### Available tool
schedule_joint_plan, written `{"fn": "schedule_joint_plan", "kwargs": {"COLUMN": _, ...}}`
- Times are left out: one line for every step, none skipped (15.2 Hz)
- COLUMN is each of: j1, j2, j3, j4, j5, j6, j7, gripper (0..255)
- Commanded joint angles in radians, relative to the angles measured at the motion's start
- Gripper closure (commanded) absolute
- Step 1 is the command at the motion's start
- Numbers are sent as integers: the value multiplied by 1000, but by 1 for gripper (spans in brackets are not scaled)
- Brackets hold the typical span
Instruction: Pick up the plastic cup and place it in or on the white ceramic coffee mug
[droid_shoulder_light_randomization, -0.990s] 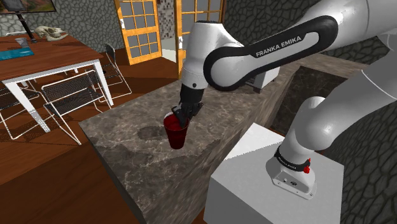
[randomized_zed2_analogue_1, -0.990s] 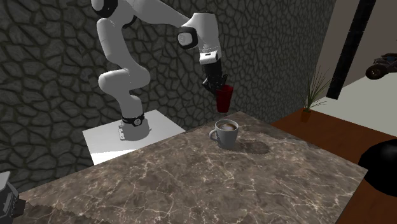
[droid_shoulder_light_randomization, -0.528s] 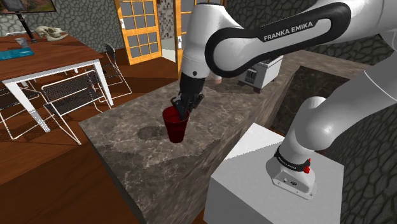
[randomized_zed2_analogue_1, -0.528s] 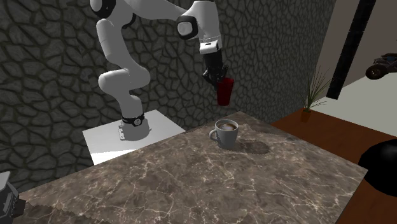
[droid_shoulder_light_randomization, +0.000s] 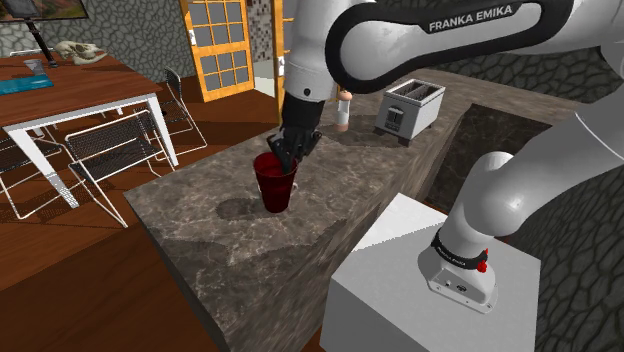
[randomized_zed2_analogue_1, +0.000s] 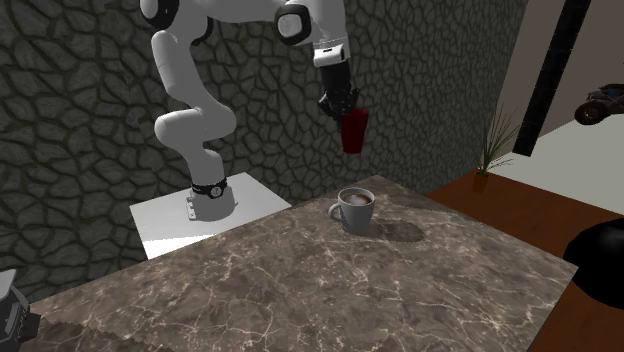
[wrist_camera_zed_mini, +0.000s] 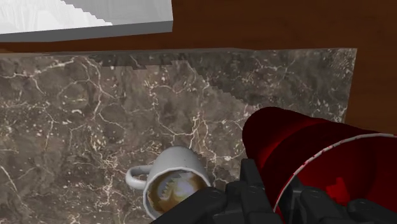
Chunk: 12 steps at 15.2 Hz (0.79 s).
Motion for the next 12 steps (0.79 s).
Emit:
{"fn": "schedule_joint_plan", "kwargs": {"j1": -12, "j2": 13, "j3": -17, "j4": 25, "j5": -11, "j6": -17, "j7": -17, "gripper": 255}}
{"fn": "schedule_joint_plan", "kwargs": {"j1": -23, "j2": 26, "j3": -32, "j4": 40, "j5": -20, "j6": -24, "j7": -36, "gripper": 255}}
{"fn": "schedule_joint_plan", "kwargs": {"j1": -33, "j2": 39, "j3": -47, "j4": 56, "j5": -29, "j6": -31, "j7": -55, "gripper": 255}}
{"fn": "schedule_joint_plan", "kwargs": {"j1": -44, "j2": 54, "j3": -62, "j4": 73, "j5": -37, "j6": -39, "j7": -73, "gripper": 255}}
{"fn": "schedule_joint_plan", "kwargs": {"j1": -54, "j2": 69, "j3": -76, "j4": 91, "j5": -46, "j6": -46, "j7": -91, "gripper": 255}}
{"fn": "schedule_joint_plan", "kwargs": {"j1": -64, "j2": 85, "j3": -90, "j4": 110, "j5": -54, "j6": -54, "j7": -108, "gripper": 255}}
{"fn": "schedule_joint_plan", "kwargs": {"j1": -74, "j2": 102, "j3": -103, "j4": 130, "j5": -62, "j6": -62, "j7": -125, "gripper": 255}}
{"fn": "schedule_joint_plan", "kwargs": {"j1": -84, "j2": 119, "j3": -116, "j4": 152, "j5": -71, "j6": -70, "j7": -142, "gripper": 255}}
{"fn": "schedule_joint_plan", "kwargs": {"j1": -94, "j2": 138, "j3": -128, "j4": 174, "j5": -78, "j6": -79, "j7": -158, "gripper": 255}}
{"fn": "schedule_joint_plan", "kwargs": {"j1": -104, "j2": 157, "j3": -140, "j4": 198, "j5": -86, "j6": -87, "j7": -174, "gripper": 255}}
{"fn": "schedule_joint_plan", "kwargs": {"j1": -113, "j2": 177, "j3": -152, "j4": 223, "j5": -93, "j6": -96, "j7": -190, "gripper": 255}}
{"fn": "schedule_joint_plan", "kwargs": {"j1": -126, "j2": 207, "j3": -168, "j4": 262, "j5": -104, "j6": -110, "j7": -212, "gripper": 255}}
